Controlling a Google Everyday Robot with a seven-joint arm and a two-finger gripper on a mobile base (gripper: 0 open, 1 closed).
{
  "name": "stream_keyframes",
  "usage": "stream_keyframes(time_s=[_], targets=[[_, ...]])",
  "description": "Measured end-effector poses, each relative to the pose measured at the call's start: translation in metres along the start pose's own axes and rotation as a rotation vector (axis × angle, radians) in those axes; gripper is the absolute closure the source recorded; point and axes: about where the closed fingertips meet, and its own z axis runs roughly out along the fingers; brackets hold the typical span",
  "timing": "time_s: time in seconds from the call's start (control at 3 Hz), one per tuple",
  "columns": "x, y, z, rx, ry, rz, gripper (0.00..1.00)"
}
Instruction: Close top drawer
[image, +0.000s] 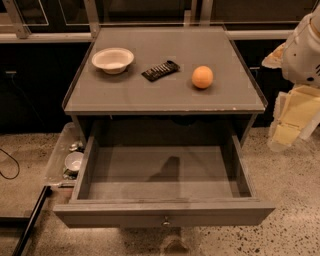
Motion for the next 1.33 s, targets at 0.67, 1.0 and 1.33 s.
stream_keyframes(time_s=[0.67, 1.0, 1.33], targets=[[0.004, 0.005, 0.011, 0.0, -0.014, -0.009, 0.0], [0.012, 0.017, 0.033, -0.015, -0.042, -0.033, 0.0], [0.023, 0.037, 0.069, -0.05, -0.091, -0.055, 0.0]])
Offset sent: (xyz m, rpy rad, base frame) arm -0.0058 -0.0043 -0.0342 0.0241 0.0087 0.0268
